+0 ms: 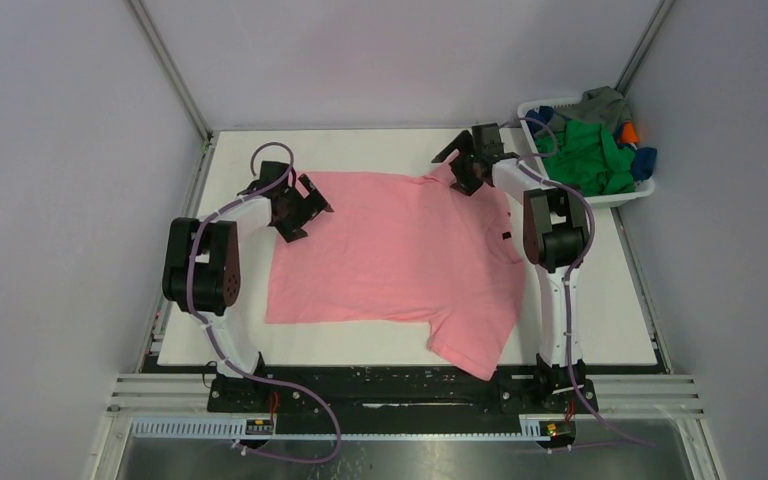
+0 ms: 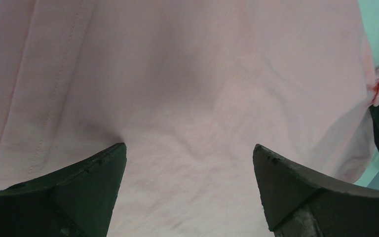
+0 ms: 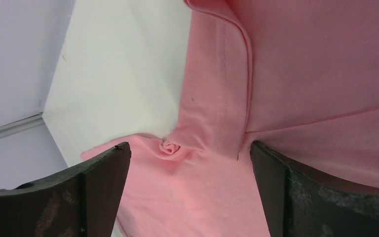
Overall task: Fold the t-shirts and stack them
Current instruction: Flatten out the tshirt
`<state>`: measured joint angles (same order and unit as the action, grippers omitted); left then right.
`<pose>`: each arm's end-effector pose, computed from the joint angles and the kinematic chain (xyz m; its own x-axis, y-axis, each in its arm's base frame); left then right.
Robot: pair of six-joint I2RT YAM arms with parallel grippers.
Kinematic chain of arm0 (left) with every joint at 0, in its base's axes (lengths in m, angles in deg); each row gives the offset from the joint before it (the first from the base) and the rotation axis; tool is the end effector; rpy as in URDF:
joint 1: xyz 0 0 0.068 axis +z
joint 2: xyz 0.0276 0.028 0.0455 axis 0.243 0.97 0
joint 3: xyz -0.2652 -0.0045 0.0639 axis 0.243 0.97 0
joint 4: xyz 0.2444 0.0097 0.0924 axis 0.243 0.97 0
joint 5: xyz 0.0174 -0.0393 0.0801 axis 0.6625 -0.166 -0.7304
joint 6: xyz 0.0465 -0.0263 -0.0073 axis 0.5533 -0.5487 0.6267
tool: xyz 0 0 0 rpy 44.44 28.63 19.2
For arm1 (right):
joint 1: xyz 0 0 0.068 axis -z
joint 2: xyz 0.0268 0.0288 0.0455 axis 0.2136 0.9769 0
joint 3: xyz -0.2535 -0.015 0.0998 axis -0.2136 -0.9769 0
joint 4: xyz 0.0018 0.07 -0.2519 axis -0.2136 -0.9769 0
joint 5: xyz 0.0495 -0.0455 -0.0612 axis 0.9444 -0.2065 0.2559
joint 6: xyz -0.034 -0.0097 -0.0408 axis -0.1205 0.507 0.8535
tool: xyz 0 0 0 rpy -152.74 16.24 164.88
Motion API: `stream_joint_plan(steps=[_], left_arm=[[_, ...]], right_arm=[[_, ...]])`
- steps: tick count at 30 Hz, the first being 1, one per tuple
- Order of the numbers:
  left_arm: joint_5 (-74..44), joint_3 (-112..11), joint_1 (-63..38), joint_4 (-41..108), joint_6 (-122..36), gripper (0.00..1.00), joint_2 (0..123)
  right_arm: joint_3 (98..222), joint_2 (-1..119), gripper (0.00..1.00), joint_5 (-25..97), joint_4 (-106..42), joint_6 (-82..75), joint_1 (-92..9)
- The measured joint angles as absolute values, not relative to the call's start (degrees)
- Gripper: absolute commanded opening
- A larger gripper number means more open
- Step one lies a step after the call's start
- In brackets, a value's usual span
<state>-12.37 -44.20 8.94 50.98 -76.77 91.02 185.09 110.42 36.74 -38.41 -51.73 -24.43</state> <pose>0.3771 -0.0408 0.1716 -0.7141 -0.6341 -0.2965 -0.4363 0.7344 -0.5199 0.5105 0.1149 0.1598 -0.6178 0.6932 -0.3711 0.3155 0.6508 0.6906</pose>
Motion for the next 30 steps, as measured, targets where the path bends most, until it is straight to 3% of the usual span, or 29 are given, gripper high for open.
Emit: stream_joint_plan(steps=[21,30], left_arm=[[-15.9,-46.5,8.9,58.9,-76.1,0.99,92.0],[-15.7,-43.0,9.1,60.9,-75.6,0.99,89.1]], right_arm=[[194.7,117.2,0.99,39.6,-37.6,-53.1,-24.7],[162.4,95.8,0.99,40.9,-36.3,-50.7,-24.7]])
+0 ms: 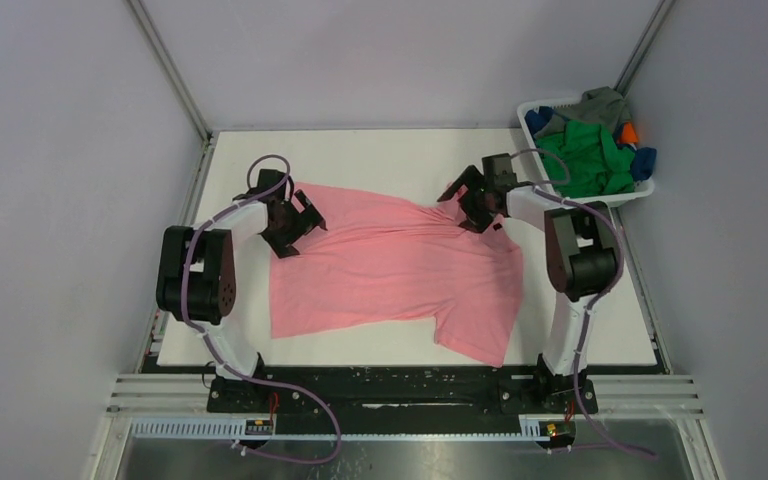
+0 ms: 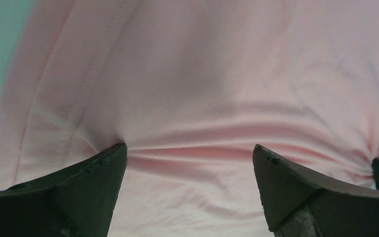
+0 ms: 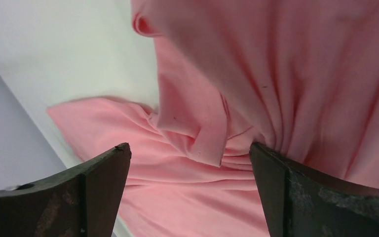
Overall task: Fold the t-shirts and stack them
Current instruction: Flatten out the tshirt
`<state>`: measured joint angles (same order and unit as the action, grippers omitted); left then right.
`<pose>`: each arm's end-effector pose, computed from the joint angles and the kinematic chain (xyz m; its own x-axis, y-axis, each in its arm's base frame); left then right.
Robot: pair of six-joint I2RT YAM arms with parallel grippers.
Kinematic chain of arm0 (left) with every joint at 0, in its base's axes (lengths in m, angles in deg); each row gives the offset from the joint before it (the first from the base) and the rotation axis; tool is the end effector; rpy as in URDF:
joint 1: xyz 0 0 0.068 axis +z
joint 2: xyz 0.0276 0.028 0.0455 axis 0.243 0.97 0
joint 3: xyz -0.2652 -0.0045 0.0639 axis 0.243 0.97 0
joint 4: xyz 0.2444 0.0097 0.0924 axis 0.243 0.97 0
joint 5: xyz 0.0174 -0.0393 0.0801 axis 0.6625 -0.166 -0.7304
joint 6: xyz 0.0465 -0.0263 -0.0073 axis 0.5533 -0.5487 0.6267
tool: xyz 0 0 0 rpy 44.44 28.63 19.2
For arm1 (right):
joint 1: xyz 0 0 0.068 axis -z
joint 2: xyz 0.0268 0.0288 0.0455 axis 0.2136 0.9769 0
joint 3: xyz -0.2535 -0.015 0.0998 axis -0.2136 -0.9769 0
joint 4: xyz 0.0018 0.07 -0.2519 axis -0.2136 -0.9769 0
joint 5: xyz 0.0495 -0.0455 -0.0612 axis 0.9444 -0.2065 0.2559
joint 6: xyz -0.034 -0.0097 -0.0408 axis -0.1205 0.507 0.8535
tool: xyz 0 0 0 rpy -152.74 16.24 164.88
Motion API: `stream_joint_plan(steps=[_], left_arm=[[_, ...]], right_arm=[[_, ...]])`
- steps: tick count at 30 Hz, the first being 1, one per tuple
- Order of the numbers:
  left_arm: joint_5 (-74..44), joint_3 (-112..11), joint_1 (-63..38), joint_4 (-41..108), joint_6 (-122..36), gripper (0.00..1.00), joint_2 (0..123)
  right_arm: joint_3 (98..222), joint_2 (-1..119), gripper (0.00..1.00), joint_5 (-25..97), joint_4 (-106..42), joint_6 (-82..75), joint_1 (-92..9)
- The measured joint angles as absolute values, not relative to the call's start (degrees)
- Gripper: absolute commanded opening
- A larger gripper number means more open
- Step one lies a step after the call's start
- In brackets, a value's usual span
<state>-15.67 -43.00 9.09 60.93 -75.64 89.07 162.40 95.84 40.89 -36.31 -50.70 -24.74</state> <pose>0.3553 -0.0358 0.1676 -0.7446 -0.6259 -0.2320 -0.5170 0.7606 -0.3928 0.4349 0.1038 0.1574 -0.7011 0.6506 -0.2919 0.3409 0.6654 0.6641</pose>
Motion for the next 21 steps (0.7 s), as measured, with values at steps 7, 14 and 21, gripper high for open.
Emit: stream_joint_plan(steps=[7,14,21], left_arm=[[-13.9,-31.8,9.1,61.8,-75.7,0.99,79.4],[-14.7,-26.2,7.7,67.5,-75.7,0.99,71.0],[-14.9,-33.0,3.3,67.6,-74.9,0.99,70.7]], right_arm=[[138.7,76.1,1.0,40.1,-40.2,-48.1,-25.3],[132.5,67.2,0.99,37.3,-45.8,-44.1,-27.0],[139.7,72.2,0.99,36.5,-42.0,-42.9,-27.0]])
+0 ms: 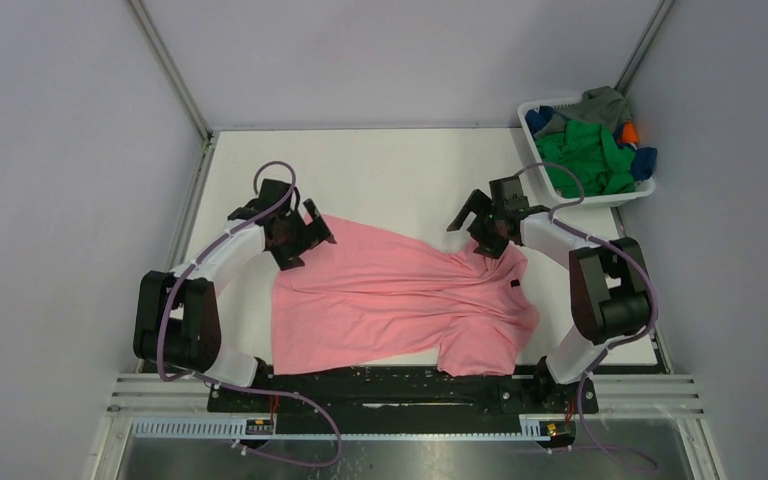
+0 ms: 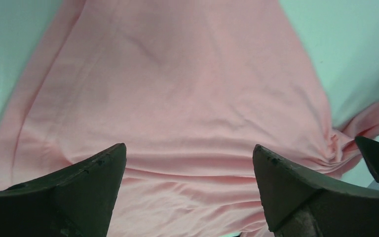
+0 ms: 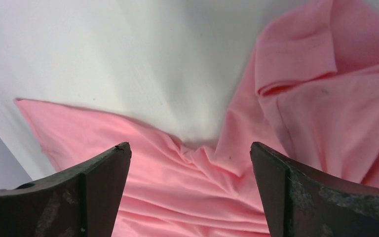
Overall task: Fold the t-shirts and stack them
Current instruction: Flatten out the tshirt
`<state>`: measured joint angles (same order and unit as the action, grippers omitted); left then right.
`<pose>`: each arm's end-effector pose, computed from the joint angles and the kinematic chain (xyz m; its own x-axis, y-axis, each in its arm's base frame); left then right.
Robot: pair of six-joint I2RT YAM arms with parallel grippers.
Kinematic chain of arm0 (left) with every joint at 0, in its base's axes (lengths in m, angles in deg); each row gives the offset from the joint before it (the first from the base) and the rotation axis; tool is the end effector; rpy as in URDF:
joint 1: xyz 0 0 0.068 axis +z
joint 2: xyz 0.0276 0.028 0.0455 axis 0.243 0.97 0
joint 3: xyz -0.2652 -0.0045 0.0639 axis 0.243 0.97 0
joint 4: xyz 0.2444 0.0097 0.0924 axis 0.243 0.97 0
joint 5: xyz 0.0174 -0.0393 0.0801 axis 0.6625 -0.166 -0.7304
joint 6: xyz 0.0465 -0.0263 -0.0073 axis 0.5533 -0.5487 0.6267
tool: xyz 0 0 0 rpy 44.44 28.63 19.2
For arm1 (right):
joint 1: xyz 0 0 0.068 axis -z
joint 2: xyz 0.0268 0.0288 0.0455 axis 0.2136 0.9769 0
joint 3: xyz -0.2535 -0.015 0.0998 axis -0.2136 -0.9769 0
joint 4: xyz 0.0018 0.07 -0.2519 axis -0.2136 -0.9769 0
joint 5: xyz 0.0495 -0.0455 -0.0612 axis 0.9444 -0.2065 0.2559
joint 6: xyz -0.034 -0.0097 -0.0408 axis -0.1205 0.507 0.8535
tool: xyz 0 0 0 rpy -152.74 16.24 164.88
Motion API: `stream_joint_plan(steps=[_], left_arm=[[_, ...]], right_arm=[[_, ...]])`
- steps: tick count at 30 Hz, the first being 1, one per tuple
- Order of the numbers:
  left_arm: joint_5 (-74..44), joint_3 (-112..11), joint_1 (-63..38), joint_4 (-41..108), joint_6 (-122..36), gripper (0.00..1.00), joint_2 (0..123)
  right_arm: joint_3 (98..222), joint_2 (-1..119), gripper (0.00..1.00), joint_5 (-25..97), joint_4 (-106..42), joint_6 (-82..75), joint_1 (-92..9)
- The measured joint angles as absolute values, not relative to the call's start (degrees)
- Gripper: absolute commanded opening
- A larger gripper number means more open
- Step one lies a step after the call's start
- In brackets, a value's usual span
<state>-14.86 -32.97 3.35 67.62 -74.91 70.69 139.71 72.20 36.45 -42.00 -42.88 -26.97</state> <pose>0.2825 -0.0590 0.2092 -0.8061 -0.5371 -0.2485 -0.4123 0.8109 -0.4152 0.3264 0.0906 0.1849 -0.7587 0.5362 -0.3700 0.2918 0.7875 0.5428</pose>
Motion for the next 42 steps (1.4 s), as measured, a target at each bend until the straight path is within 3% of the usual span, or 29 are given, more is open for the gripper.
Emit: stream_joint_plan(steps=[8,22,30,35,42], left_arm=[[-13.9,-34.3,3.0,65.6,-74.7,0.99,73.5],[-13.5,-33.9,3.0,65.0,-74.7,0.99,74.9],[-13.5,-33.9,3.0,64.8,-74.7,0.99,75.1],[-13.5,-33.8,3.0,64.7,-74.6,0.99,75.1],[-13.4,-33.4,3.0,64.5,-74.1,0.98,75.1]], right_arm=[[141.5,75.4,0.98,32.5,-43.5,-40.9,-27.0],[142.1,73.6,0.62,29.8,-52.9,-31.4,-31.8],[140.0,72.3,0.6,29.4,-53.2,-31.3,-31.8],[137.4,70.8,0.53,28.6,-53.1,-31.3,-31.8],[136.2,70.3,0.31,29.2,-50.4,-31.5,-31.8]])
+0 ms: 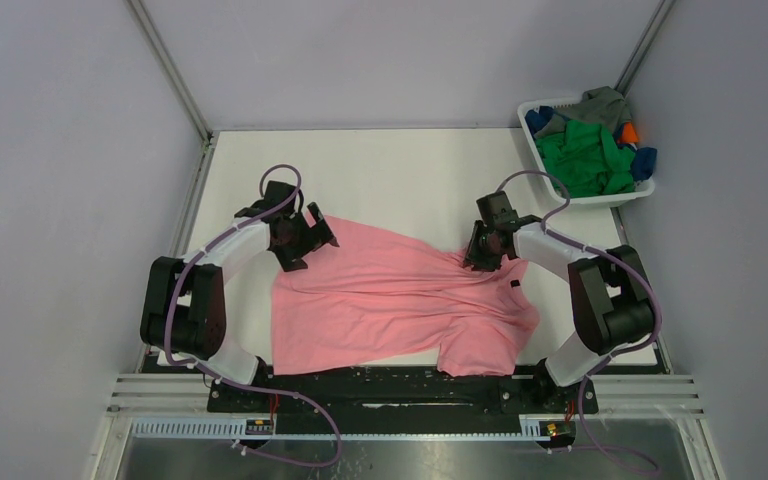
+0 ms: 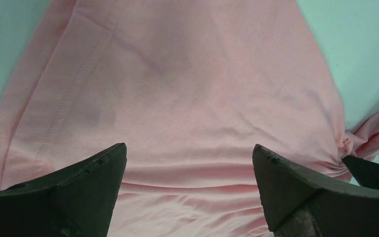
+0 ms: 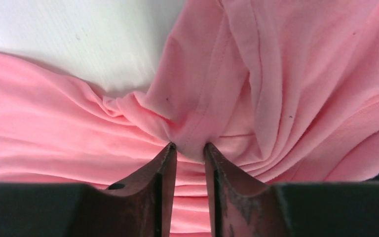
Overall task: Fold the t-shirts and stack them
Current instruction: Flatten out the tshirt
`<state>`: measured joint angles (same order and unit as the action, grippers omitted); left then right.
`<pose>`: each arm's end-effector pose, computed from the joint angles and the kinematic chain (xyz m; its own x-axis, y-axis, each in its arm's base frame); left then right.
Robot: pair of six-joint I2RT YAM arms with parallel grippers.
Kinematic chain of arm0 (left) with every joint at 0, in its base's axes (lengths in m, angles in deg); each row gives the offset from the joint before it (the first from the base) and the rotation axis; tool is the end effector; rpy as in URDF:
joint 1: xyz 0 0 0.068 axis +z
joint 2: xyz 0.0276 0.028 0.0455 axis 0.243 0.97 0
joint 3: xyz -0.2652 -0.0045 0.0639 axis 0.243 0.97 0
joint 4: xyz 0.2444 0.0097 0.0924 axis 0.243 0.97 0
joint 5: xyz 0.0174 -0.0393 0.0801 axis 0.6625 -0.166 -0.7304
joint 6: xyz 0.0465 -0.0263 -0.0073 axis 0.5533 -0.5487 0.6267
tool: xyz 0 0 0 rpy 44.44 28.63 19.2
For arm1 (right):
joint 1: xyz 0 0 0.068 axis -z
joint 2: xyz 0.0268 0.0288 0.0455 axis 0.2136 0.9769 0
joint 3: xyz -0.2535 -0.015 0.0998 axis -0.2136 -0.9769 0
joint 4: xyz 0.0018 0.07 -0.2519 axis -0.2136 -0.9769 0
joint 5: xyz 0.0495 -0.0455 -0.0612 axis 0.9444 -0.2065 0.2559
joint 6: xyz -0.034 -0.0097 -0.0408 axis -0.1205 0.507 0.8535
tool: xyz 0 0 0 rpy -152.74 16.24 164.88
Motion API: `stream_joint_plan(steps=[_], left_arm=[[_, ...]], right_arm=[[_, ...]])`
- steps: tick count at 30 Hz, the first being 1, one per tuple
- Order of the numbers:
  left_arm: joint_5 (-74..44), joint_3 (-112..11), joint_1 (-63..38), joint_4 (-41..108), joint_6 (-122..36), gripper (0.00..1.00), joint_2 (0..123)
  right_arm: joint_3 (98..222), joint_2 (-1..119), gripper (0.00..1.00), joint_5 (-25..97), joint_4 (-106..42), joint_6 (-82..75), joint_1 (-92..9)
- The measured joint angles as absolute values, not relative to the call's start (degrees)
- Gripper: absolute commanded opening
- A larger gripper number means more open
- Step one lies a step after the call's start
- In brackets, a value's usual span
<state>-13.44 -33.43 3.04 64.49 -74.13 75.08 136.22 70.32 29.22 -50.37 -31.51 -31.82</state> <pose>0.2951 -0.0639 0.1933 -0.8247 -0.5169 -0.2296 -0.3950 0.8169 -0.4202 0.2935 0.1046 0.1677 -0.8648 0.2953 -0.4060 0.1782 0.9366 0.3017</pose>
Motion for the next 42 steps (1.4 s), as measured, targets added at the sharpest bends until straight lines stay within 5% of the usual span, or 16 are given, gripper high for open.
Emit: stream_joint_plan(steps=[7,25,30,35,42], left_arm=[[-13.5,-32.9,3.0,64.3,-74.1,0.97,75.1],[-13.3,-32.9,3.0,64.1,-73.7,0.93,75.1],[-13.1,-32.9,3.0,64.1,-73.5,0.93,75.1],[-13.1,-32.9,3.0,64.1,-73.5,0.92,75.1],[-13.0,-32.9,3.0,64.0,-73.5,0.92,75.2]], right_arm=[[137.8,70.7,0.25,29.1,-49.8,-30.9,-31.8],[144.0,76.4,0.43,24.9,-54.3,-29.6,-31.8],[144.3,77.4,0.27,24.0,-54.4,-30.6,-31.8],[144.4,77.7,0.0,23.9,-54.0,-31.5,-31.8],[145.9,77.7,0.0,24.0,-53.5,-27.9,-31.8]])
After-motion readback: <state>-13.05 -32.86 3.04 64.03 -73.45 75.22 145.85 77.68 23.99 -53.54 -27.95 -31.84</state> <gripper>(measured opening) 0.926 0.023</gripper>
